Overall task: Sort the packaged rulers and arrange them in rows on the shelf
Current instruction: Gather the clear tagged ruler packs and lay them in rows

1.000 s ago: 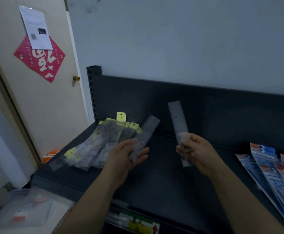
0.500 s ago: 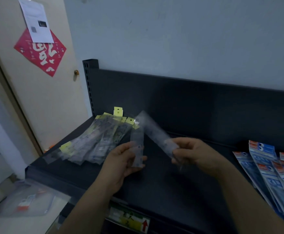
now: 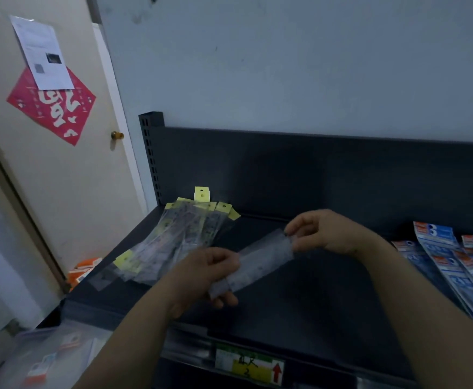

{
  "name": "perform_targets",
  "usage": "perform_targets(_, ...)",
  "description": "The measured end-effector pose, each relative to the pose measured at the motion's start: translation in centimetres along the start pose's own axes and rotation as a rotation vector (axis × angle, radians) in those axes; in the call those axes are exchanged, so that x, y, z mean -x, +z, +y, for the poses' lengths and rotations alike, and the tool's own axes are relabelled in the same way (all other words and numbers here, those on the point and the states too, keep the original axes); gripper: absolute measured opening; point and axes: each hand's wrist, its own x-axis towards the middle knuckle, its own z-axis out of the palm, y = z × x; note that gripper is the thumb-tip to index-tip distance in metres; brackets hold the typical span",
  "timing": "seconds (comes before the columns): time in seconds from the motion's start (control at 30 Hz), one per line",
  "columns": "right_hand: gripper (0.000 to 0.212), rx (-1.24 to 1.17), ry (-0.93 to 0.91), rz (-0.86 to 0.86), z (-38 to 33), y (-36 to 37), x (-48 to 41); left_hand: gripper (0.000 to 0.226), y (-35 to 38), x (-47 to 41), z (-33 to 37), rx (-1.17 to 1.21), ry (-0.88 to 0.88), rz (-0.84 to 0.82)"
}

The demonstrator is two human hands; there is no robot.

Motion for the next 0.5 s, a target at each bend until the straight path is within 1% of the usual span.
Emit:
perform_targets(0.07, 0.031, -0.080, -0.042, 0.159, 0.2, 1.4, -0.5, 0.017, 0.1, -0.1, -0.2, -0.020, 0.003, -0.031)
perform_targets(0.13, 0.050, -0.053, -0.062, 0.384, 0.6, 2.8, -0.8, 0.018, 0.4, -0.5, -0.6, 0.010, 0.012, -0.008)
perform_targets(0.2, 0.072, 0.007, 0.006, 0.579, 1.2, 4.0, -0.8, 0.019, 0.7, -1.2, -1.1, 0.098, 0.022, 0.064)
perform_targets(0.23, 0.076, 0.005, 0.059, 0.628, 1.3, 4.7, -0.6, 0.019, 0.9, -1.8, -1.3, 0.159, 0.029, 0.100)
perform_targets(0.27, 0.075, -0.021, 0.104, 0.646, 1.3, 5.4, -0.3, 0.019, 1.3, -2.3, -1.5, 0.219, 0.040, 0.128)
perform_targets(0.3, 0.069, -0.071, 0.134, 0.626, 1.2, 6.1, -0.1, 0.019, 1.6, -2.7, -1.6, 0.255, 0.054, 0.149)
perform_targets(0.37, 0.049, -0.221, 0.157, 0.488, 0.7, 7.4, 0.3, 0.020, 2.6, -3.4, -1.8, 0.235, 0.091, 0.180)
perform_targets(0.43, 0.031, -0.352, 0.135, 0.353, 0.2, 8.7, 0.4, 0.019, 3.4, -3.8, -2.0, 0.210, 0.115, 0.196)
perform_targets(0.5, 0.021, -0.419, 0.094, 0.334, -0.1, 9.6, 0.5, 0.020, 4.1, -3.9, -2.1, 0.252, 0.115, 0.182)
